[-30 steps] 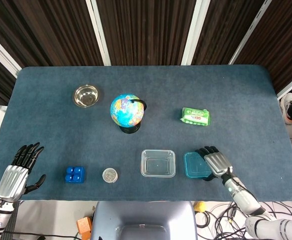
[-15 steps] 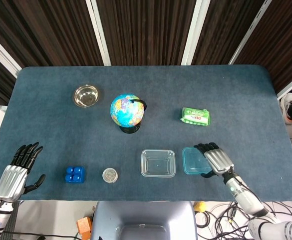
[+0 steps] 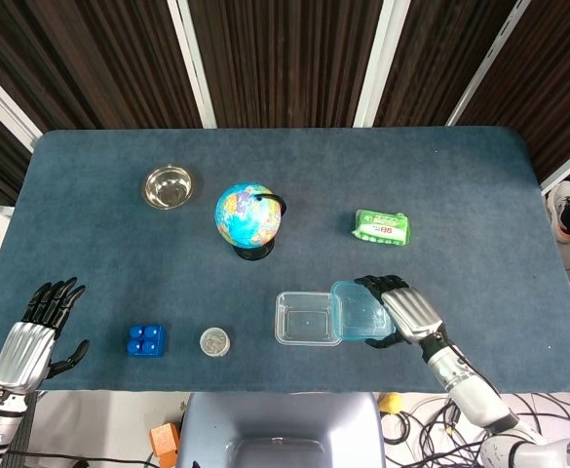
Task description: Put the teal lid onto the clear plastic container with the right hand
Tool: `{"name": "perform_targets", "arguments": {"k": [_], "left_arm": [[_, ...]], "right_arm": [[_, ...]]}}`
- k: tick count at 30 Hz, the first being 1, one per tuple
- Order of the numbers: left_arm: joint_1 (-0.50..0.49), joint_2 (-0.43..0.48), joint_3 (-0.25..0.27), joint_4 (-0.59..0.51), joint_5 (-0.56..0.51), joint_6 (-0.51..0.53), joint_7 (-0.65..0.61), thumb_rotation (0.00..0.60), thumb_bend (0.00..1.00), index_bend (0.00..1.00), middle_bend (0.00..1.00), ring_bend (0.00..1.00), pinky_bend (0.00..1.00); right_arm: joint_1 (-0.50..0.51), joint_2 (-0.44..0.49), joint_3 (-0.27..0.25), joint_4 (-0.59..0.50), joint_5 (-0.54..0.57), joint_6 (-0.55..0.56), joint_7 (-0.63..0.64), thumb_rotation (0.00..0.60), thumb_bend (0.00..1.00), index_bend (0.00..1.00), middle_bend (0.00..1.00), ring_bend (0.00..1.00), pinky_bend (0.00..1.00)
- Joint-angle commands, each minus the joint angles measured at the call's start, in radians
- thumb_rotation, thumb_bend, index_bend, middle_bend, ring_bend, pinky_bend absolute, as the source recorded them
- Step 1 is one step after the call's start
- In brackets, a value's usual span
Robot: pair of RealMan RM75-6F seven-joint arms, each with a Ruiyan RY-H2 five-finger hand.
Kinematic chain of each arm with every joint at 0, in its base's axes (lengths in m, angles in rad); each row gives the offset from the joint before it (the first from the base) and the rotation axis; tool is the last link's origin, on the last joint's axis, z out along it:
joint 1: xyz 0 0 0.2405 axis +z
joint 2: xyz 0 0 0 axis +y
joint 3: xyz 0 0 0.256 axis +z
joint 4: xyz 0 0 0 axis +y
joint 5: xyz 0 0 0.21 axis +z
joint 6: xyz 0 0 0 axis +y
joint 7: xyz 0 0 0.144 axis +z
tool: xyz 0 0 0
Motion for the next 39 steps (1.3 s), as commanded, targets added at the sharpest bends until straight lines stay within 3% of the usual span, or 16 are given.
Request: {"name": "perform_targets", "arguments": {"k": [1, 9, 16, 25, 39], "left_arm": [[0.0, 0.001, 0.0, 0.0, 0.0, 0.001, -0.001, 0.6, 0.31, 0.0, 0.0, 0.0, 0.0], [0.0, 0.003, 0.0, 0.001, 0.001, 0.002, -0.007, 0.6, 0.31, 0.0, 0.0, 0.0, 0.0], [-0.001, 0.003, 0.0, 0.001, 0.001, -0.001, -0.005, 0.6, 0.31, 0.0, 0.0, 0.0, 0.0], [-0.001, 0.001, 0.0, -0.001, -0.002, -0.004, 0.004, 0.6, 0.31, 0.0, 0.0, 0.0, 0.0], [-0.001, 0.002, -0.002, 0.001, -0.006, -0.005, 0.001, 0.6, 0.31, 0.0, 0.0, 0.0, 0.0]], "right_arm": [[0.029, -0.062, 0.046, -0.048, 0.116, 0.028, -0.075, 0.6, 0.1, 0.73, 0.3, 0.13, 0.13], [0.104, -0.167, 0.105, -0.083, 0.376, 0.038, -0.154, 0.6, 0.1, 0.73, 0.3, 0.13, 0.13], [0.147, -0.194, 0.094, -0.113, 0.412, 0.086, -0.247, 0.6, 0.1, 0.73, 0.3, 0.13, 0.13], [0.196, -0.262, 0.061, -0.075, 0.441, 0.148, -0.381, 0.6, 0.1, 0.73, 0.3, 0.13, 0.13], [0.215, -0.302, 0.064, -0.04, 0.481, 0.149, -0.383, 0.6, 0.1, 0.72, 0.3, 0.13, 0.13]]}}
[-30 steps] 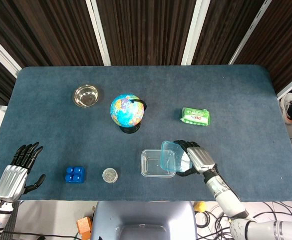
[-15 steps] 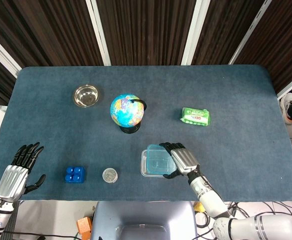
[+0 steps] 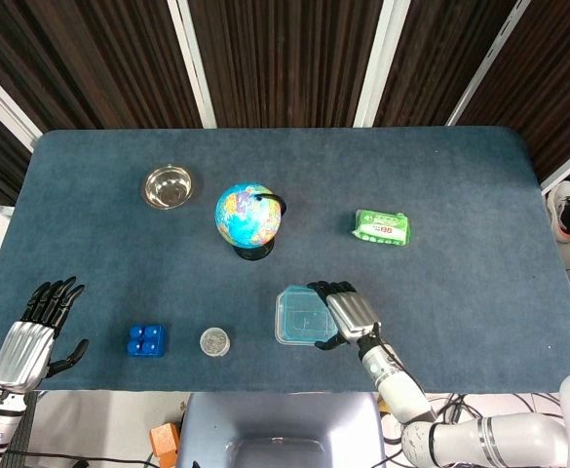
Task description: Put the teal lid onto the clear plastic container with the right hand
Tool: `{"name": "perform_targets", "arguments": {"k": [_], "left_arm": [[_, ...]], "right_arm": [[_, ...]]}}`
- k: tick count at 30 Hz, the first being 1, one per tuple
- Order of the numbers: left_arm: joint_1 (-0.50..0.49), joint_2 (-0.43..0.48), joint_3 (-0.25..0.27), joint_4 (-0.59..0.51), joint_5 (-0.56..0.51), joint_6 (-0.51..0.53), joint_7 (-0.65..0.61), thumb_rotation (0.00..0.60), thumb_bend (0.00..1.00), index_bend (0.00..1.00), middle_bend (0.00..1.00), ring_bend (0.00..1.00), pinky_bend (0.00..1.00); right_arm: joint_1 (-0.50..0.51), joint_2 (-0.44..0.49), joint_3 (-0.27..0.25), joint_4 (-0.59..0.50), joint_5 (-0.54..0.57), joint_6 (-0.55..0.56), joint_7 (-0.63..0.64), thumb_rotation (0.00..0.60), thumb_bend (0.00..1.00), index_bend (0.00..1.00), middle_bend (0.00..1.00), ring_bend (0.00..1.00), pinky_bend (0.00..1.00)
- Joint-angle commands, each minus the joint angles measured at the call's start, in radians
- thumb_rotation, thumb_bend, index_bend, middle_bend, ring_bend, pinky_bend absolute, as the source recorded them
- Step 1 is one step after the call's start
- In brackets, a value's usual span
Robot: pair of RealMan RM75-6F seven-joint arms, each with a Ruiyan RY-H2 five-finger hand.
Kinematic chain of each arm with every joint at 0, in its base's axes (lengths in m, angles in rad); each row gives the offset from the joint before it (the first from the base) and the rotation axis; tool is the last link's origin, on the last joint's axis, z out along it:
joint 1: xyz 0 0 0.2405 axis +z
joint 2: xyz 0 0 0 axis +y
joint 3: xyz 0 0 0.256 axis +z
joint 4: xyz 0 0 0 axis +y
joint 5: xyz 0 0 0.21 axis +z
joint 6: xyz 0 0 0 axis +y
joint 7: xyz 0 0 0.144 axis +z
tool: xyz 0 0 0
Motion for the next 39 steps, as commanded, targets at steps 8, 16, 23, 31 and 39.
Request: {"name": "perform_targets", "arguments": {"k": [8, 16, 23, 31, 39], "left_arm": [[0.0, 0.0, 0.0, 0.0, 0.001, 0.0, 0.0, 0.6, 0.31, 0.0, 0.0, 0.0, 0.0], [0.002, 0.003, 0.0, 0.001, 0.003, 0.006, -0.007, 0.6, 0.31, 0.0, 0.0, 0.0, 0.0], [0.001, 0.003, 0.001, 0.001, 0.005, 0.005, -0.008, 0.6, 0.31, 0.0, 0.0, 0.0, 0.0], [0.001, 0.004, 0.0, 0.001, 0.002, 0.004, -0.01, 0.6, 0.31, 0.0, 0.0, 0.0, 0.0], [0.001, 0.006, 0.001, 0.002, 0.005, 0.006, -0.015, 0.6, 0.31, 0.0, 0.0, 0.0, 0.0]], "right_arm": [[0.007, -0.011, 0.002, 0.006, 0.003, -0.002, 0.003, 0.6, 0.09, 0.72, 0.3, 0.13, 0.13], [0.018, -0.033, 0.0, 0.017, 0.016, 0.005, -0.008, 0.6, 0.09, 0.72, 0.3, 0.13, 0.13], [0.027, -0.05, 0.001, 0.035, 0.029, 0.007, -0.018, 0.6, 0.1, 0.72, 0.3, 0.13, 0.13], [0.043, -0.074, 0.001, 0.049, 0.047, 0.018, -0.05, 0.6, 0.09, 0.72, 0.3, 0.13, 0.13], [0.055, -0.091, -0.003, 0.056, 0.067, 0.041, -0.09, 0.6, 0.1, 0.71, 0.3, 0.13, 0.13]]}}
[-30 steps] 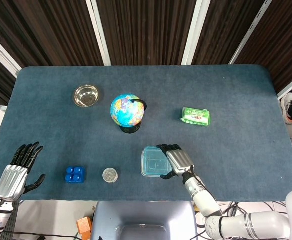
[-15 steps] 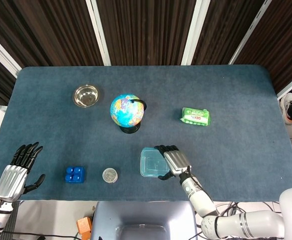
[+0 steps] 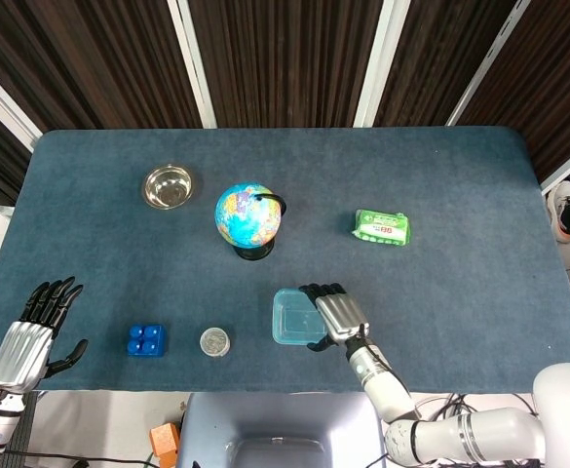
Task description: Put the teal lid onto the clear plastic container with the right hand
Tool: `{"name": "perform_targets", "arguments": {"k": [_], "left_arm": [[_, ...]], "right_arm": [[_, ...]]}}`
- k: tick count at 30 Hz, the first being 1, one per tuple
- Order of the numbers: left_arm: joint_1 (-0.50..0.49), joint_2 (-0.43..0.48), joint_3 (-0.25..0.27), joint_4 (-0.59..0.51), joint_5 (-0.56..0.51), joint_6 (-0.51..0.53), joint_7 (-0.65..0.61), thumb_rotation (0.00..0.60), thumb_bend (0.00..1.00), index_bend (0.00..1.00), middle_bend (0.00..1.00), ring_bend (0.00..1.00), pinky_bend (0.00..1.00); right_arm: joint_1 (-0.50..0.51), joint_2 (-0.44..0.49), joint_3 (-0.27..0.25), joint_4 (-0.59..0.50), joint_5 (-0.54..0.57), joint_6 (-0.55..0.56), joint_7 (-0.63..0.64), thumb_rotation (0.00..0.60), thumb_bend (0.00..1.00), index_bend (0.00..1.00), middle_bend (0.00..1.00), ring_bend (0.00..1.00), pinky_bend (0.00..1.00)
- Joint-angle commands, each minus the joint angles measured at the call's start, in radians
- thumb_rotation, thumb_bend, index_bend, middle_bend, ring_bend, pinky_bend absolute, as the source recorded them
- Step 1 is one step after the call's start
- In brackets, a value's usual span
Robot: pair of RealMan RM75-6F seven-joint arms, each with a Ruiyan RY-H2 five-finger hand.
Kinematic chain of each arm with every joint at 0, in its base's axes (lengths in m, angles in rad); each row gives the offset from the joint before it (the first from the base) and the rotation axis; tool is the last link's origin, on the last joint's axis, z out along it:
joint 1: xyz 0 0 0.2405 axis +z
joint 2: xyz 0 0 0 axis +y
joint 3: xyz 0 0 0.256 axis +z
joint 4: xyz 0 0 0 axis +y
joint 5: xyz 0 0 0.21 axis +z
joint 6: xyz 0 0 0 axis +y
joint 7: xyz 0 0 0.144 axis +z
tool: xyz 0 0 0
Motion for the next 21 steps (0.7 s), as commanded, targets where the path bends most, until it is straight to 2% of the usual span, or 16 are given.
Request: {"name": "perform_targets", "arguments": {"k": [1, 16, 19, 21], "left_arm": [[0.0, 0.0, 0.0, 0.0, 0.001, 0.001, -0.001, 0.6, 0.31, 0.0, 0.0, 0.0, 0.0], [0.001, 0.002, -0.001, 0.002, 0.001, 0.005, -0.01, 0.6, 0.31, 0.0, 0.0, 0.0, 0.0], [0.002, 0.002, -0.002, 0.002, 0.0, 0.007, -0.012, 0.6, 0.31, 0.0, 0.0, 0.0, 0.0], [0.002, 0.002, -0.003, 0.002, 0.0, 0.008, -0.013, 0.6, 0.31, 0.0, 0.0, 0.0, 0.0]], "right_arm": [[0.003, -0.01, -0.004, 0.01, 0.004, 0.005, -0.008, 0.6, 0.1, 0.71, 0.3, 0.13, 0.13], [0.002, -0.033, -0.008, 0.047, 0.008, -0.002, -0.012, 0.6, 0.1, 0.69, 0.3, 0.13, 0.13], [0.006, -0.025, -0.012, 0.044, 0.028, -0.015, -0.022, 0.6, 0.1, 0.63, 0.3, 0.13, 0.13], [0.011, -0.019, -0.011, 0.038, 0.04, -0.023, -0.03, 0.6, 0.09, 0.52, 0.27, 0.11, 0.13]]}}
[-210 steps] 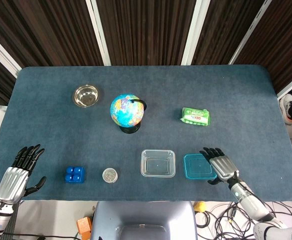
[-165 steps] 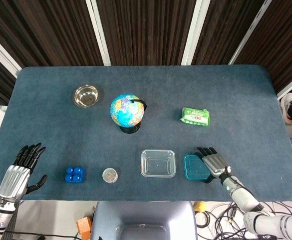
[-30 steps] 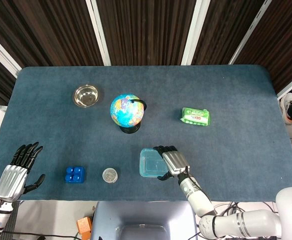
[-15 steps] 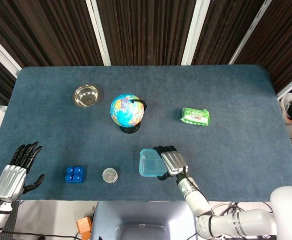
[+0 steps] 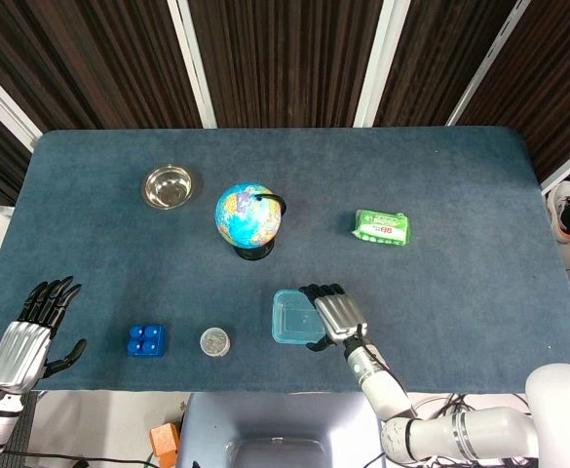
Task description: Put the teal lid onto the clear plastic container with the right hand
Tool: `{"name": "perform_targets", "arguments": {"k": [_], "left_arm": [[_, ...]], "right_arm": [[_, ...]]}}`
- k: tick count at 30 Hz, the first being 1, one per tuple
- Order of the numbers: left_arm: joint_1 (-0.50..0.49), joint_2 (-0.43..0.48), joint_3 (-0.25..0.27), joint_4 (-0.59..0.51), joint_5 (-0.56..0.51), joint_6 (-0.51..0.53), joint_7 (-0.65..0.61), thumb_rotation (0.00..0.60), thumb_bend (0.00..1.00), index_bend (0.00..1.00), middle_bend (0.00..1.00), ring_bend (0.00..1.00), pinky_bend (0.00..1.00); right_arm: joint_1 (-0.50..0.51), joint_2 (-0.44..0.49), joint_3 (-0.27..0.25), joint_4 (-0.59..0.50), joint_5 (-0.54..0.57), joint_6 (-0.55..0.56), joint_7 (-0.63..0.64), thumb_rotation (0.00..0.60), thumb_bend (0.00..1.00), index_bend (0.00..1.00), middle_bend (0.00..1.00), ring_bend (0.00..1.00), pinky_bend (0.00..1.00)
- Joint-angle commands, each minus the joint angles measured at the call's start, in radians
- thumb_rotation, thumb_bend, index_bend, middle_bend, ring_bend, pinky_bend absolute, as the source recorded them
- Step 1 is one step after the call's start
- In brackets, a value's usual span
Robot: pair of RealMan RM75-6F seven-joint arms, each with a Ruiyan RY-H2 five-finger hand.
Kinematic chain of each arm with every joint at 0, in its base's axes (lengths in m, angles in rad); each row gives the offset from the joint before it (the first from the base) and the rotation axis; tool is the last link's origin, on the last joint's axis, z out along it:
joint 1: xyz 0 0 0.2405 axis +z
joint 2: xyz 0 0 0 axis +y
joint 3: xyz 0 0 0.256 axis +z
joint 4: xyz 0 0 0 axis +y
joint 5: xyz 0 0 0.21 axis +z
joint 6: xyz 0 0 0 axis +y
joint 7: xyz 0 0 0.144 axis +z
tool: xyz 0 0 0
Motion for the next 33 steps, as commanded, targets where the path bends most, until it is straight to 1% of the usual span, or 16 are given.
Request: {"name": "perform_targets", "arguments": {"k": [1, 2, 3, 7, 11, 17, 20, 27, 30, 33], "left_arm": [[0.0, 0.0, 0.0, 0.0, 0.0, 0.001, -0.001, 0.6, 0.31, 0.0, 0.0, 0.0, 0.0], [0.0, 0.0, 0.0, 0.001, 0.0, 0.001, -0.001, 0.6, 0.31, 0.0, 0.0, 0.0, 0.0], [0.0, 0.0, 0.0, 0.001, 0.001, 0.001, -0.002, 0.6, 0.31, 0.0, 0.0, 0.0, 0.0], [0.0, 0.001, 0.0, 0.002, 0.0, 0.001, -0.005, 0.6, 0.31, 0.0, 0.0, 0.0, 0.0], [0.0, 0.002, -0.001, 0.002, 0.001, 0.002, -0.009, 0.6, 0.31, 0.0, 0.0, 0.0, 0.0], [-0.001, 0.003, 0.0, 0.003, 0.004, 0.003, -0.015, 0.6, 0.31, 0.0, 0.0, 0.0, 0.0], [-0.001, 0.003, 0.001, 0.004, 0.007, 0.005, -0.019, 0.6, 0.31, 0.0, 0.0, 0.0, 0.0], [-0.001, 0.003, 0.0, 0.006, 0.007, 0.008, -0.022, 0.6, 0.31, 0.0, 0.0, 0.0, 0.0], [0.0, 0.003, 0.0, 0.006, 0.006, 0.009, -0.023, 0.6, 0.31, 0.0, 0.0, 0.0, 0.0], [0.001, 0.005, -0.001, 0.005, 0.002, 0.008, -0.023, 0.6, 0.31, 0.0, 0.0, 0.0, 0.0]], "right_arm": [[0.008, 0.011, -0.002, -0.009, 0.016, -0.012, -0.015, 0.6, 0.09, 0.48, 0.26, 0.1, 0.13], [0.01, 0.013, -0.004, -0.011, 0.019, -0.014, -0.019, 0.6, 0.09, 0.42, 0.23, 0.09, 0.12], [0.013, 0.014, -0.005, -0.013, 0.022, -0.014, -0.024, 0.6, 0.09, 0.39, 0.22, 0.08, 0.11], [0.023, 0.022, -0.01, -0.022, 0.041, -0.014, -0.049, 0.6, 0.09, 0.3, 0.17, 0.05, 0.09], [0.031, 0.027, -0.012, -0.029, 0.048, -0.009, -0.063, 0.6, 0.1, 0.18, 0.11, 0.01, 0.06], [0.045, 0.036, -0.021, -0.036, 0.06, -0.002, -0.092, 0.6, 0.09, 0.03, 0.03, 0.0, 0.03], [0.052, 0.039, -0.025, -0.04, 0.065, 0.005, -0.109, 0.6, 0.1, 0.0, 0.01, 0.0, 0.01], [0.053, 0.044, -0.028, -0.047, 0.051, 0.019, -0.11, 0.6, 0.09, 0.0, 0.0, 0.0, 0.0], [0.054, 0.049, -0.036, -0.05, 0.042, 0.03, -0.121, 0.6, 0.09, 0.0, 0.0, 0.0, 0.0], [0.059, 0.066, -0.055, -0.063, 0.032, 0.034, -0.148, 0.6, 0.09, 0.0, 0.0, 0.0, 0.0]]}}
